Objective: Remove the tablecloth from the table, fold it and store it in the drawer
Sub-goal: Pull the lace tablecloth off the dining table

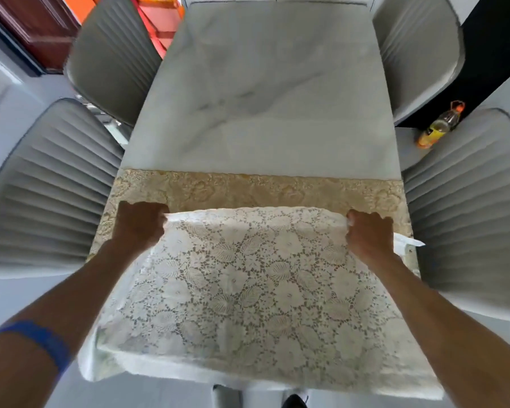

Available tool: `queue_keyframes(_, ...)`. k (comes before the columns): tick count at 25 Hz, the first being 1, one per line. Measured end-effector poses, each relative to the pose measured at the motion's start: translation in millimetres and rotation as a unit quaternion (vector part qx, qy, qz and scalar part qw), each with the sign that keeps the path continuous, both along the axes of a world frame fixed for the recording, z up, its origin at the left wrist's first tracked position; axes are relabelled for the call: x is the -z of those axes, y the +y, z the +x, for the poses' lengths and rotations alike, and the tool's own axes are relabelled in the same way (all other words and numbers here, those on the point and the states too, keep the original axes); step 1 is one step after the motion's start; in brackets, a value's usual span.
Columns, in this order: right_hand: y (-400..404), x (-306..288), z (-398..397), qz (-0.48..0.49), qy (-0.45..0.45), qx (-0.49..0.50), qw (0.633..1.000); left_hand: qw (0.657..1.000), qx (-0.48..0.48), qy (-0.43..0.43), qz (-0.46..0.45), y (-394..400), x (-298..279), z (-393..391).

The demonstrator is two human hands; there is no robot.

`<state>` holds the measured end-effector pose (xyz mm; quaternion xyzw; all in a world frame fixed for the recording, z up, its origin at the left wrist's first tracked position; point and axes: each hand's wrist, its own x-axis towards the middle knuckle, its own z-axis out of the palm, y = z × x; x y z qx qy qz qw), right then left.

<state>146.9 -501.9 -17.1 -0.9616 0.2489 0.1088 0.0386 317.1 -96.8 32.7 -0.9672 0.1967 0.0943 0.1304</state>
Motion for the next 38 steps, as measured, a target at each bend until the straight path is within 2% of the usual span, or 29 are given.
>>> queue_keyframes(3, -34.0, -13.3, 45.6, -0.045, -0.048, -0.003, 0.998, 0.994, -0.002, -0.088, -0.066, -29.8, -12.4, 50.1)
queue_keyframes(5, -47.8, -19.4, 68.3, -0.075, -0.029, -0.019, 0.997, 0.998, -0.029, -0.040, -0.030, -39.3, -19.3, 80.8)
queue_keyframes(7, -47.4, -15.0, 83.1, -0.075, 0.028, -0.023, 0.997, 0.996, -0.031, 0.020, 0.082, -36.2, -13.2, 90.6)
queue_keyframes(9, -38.8, -2.2, 90.4, -0.089, 0.069, -0.028, 0.993, 0.988, -0.026, 0.023, 0.153, -21.7, 1.2, 85.8)
queue_keyframes(12, -25.4, 16.4, 93.4, -0.131, 0.108, -0.025, 0.985, 0.983, -0.079, 0.003, 0.166, 10.0, 17.0, 91.3)
queue_keyframes(14, -13.6, 21.8, 96.7, -0.147, 0.124, -0.008, 0.981, 0.986, -0.065, 0.008, 0.153, 19.3, 26.5, 98.7)
queue_keyframes(16, 22.2, 26.0, 117.1, -0.150, 0.104, -0.041, 0.982, 0.991, -0.034, 0.036, 0.124, 26.3, 34.0, 105.9)
queue_keyframes(18, 81.4, 26.5, 153.9, -0.073, 0.056, -0.115, 0.989, 0.994, -0.021, 0.074, 0.081, 37.8, 36.0, 113.6)
queue_keyframes(20, 148.1, 27.4, 187.8, 0.052, 0.026, -0.206, 0.977, 0.986, -0.031, 0.149, 0.062, 63.3, 33.7, 127.1)
queue_keyframes(21, 174.6, 29.2, 197.2, 0.082, 0.029, -0.233, 0.969, 0.978, -0.046, 0.197, 0.054, 78.8, 31.2, 133.4)
queue_keyframes(23, 202.4, 30.9, 210.7, 0.075, 0.024, -0.234, 0.969, 0.947, -0.104, 0.302, -0.022, 114.4, 25.4, 145.3)
queue_keyframes(25, 209.5, 32.2, 214.5, 0.060, 0.024, -0.216, 0.974, 0.895, -0.168, 0.358, -0.208, 146.3, 19.3, 156.5)
queue_keyframes(27, 210.6, 31.9, 215.6, 0.036, 0.033, -0.215, 0.975, 0.825, -0.231, 0.312, -0.411, 158.9, 20.7, 160.5)
queue_keyframes(28, 212.2, 30.6, 218.0, 0.027, 0.038, -0.217, 0.975, 0.781, -0.276, 0.292, -0.479, 161.4, 24.8, 158.5)
queue_keyframes(29, 214.1, 29.0, 220.2, 0.021, 0.040, -0.217, 0.975, 0.733, -0.325, 0.285, -0.526, 164.0, 31.0, 153.3)
queue_keyframes(31, 217.9, 28.9, 223.5, 0.013, 0.044, -0.214, 0.976, 0.652, -0.408, 0.308, -0.560, 176.6, 51.5, 138.8)
queue_keyframes(32, 219.1, 29.3, 225.2, 0.011, 0.051, -0.210, 0.976, 0.633, -0.435, 0.336, -0.545, 185.9, 60.2, 129.4)
queue_keyframes(34, 219.6, 26.1, 228.4, 0.013, 0.073, -0.199, 0.977, 0.640, -0.448, 0.380, -0.496, 205.6, 70.8, 107.7)
queue_keyframes(36, 223.3, 21.4, 230.3, 0.004, 0.096, -0.193, 0.976, 0.686, -0.425, 0.369, -0.461, 218.6, 75.1, 82.2)
queue_keyframes(38, 234.8, 16.3, 231.6, -0.038, 0.125, -0.186, 0.974, 0.728, -0.423, 0.304, -0.445, 220.8, 78.6, 56.2)
